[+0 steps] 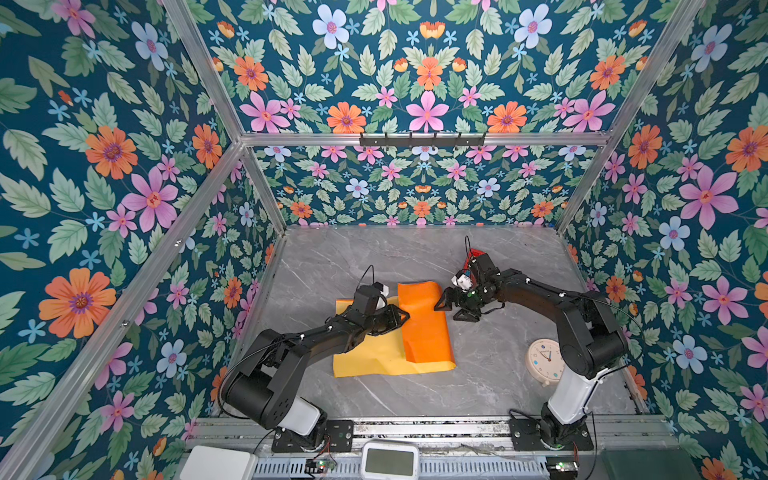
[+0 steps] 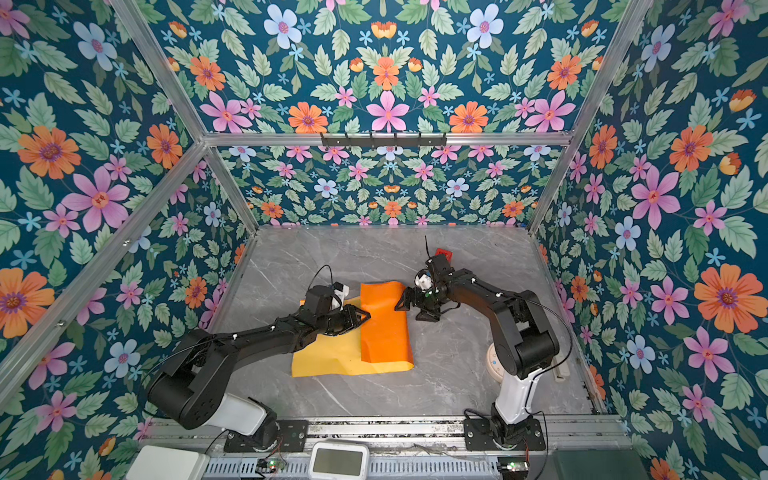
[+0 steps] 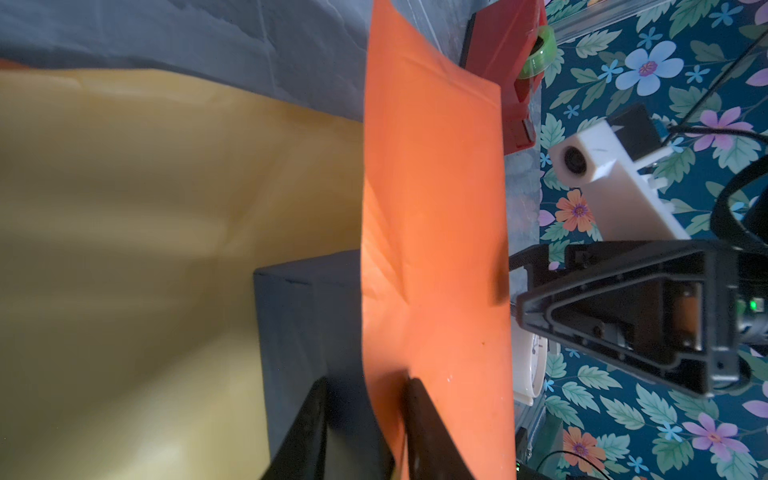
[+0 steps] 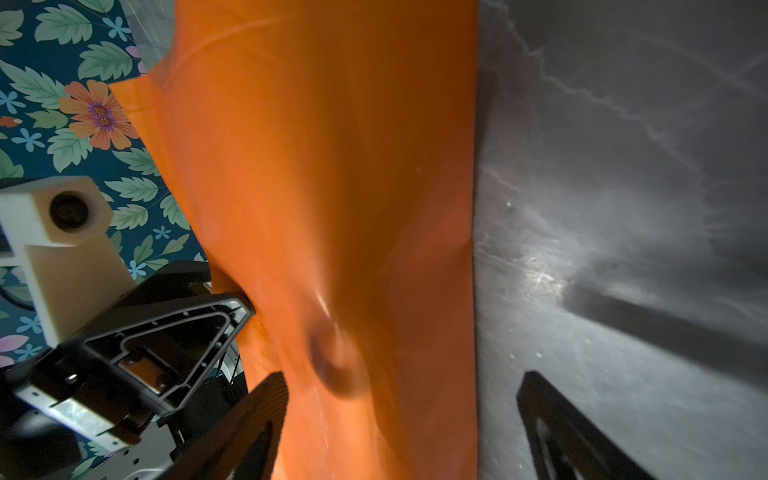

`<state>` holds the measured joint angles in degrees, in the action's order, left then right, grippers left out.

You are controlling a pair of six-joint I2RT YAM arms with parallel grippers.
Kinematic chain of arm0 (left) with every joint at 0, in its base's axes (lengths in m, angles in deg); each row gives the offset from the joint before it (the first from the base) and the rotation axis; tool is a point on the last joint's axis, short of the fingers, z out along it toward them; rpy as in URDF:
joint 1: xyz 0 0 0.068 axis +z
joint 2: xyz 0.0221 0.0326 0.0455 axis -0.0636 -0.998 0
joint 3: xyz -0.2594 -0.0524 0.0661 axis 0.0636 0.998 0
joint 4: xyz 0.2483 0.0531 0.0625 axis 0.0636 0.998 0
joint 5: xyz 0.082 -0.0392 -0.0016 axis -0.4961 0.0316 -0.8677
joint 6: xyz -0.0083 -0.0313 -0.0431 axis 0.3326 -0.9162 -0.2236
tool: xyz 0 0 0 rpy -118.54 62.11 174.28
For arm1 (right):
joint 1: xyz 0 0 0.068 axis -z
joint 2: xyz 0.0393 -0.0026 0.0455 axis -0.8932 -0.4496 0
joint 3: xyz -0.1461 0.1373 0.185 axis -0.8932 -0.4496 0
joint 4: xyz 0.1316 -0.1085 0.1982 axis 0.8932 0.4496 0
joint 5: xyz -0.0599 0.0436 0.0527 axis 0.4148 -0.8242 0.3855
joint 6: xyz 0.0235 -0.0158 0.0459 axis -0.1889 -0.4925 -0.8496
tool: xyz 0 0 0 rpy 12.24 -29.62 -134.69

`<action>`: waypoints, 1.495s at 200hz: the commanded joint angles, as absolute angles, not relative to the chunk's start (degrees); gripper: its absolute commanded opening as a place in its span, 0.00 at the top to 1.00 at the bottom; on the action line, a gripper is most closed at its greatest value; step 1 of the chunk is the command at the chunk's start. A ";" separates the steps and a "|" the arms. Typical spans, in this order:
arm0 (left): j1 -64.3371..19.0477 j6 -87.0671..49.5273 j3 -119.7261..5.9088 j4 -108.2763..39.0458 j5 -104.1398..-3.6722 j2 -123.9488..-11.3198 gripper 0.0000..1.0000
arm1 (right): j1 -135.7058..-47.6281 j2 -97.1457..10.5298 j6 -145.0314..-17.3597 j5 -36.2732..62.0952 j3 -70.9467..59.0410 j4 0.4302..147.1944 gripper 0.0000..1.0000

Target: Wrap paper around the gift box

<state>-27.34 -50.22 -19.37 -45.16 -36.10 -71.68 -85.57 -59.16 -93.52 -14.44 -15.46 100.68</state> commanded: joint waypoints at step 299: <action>-32.57 -47.86 -22.66 -27.05 -38.69 -72.24 0.63 | -86.40 -55.57 -89.66 -9.25 -18.85 104.74 0.14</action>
